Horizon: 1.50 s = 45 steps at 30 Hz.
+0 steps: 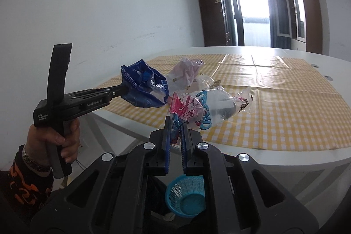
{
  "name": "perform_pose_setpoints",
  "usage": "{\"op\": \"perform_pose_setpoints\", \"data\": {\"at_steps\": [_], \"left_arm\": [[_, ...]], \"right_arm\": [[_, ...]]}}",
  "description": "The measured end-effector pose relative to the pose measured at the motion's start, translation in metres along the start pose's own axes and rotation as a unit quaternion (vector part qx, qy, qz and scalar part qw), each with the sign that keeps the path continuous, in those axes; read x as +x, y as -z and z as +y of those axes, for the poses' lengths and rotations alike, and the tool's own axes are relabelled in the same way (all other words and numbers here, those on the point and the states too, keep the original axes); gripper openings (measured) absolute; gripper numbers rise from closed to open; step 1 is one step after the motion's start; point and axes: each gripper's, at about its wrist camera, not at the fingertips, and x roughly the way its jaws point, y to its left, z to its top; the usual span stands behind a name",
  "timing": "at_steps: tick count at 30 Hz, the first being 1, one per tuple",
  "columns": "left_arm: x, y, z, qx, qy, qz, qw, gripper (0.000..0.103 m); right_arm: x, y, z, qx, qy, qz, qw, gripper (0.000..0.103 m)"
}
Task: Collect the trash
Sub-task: 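Carry the blue bag and pink-white wrapper down over the blue wastebasket with both grippers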
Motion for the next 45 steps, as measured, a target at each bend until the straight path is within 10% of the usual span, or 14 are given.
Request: {"op": "perform_pose_setpoints", "data": {"at_steps": [20,45], "left_arm": [[-0.085,0.086,0.007,0.006,0.020,0.039,0.9990,0.011],[0.093,0.198,0.055,-0.049,0.002,0.241,0.9694,0.011]], "right_arm": [[-0.021,0.079,0.065,-0.019,-0.134,0.140,0.981,0.007],[0.192,0.191,0.010,0.107,-0.112,0.317,0.936,0.007]]}}
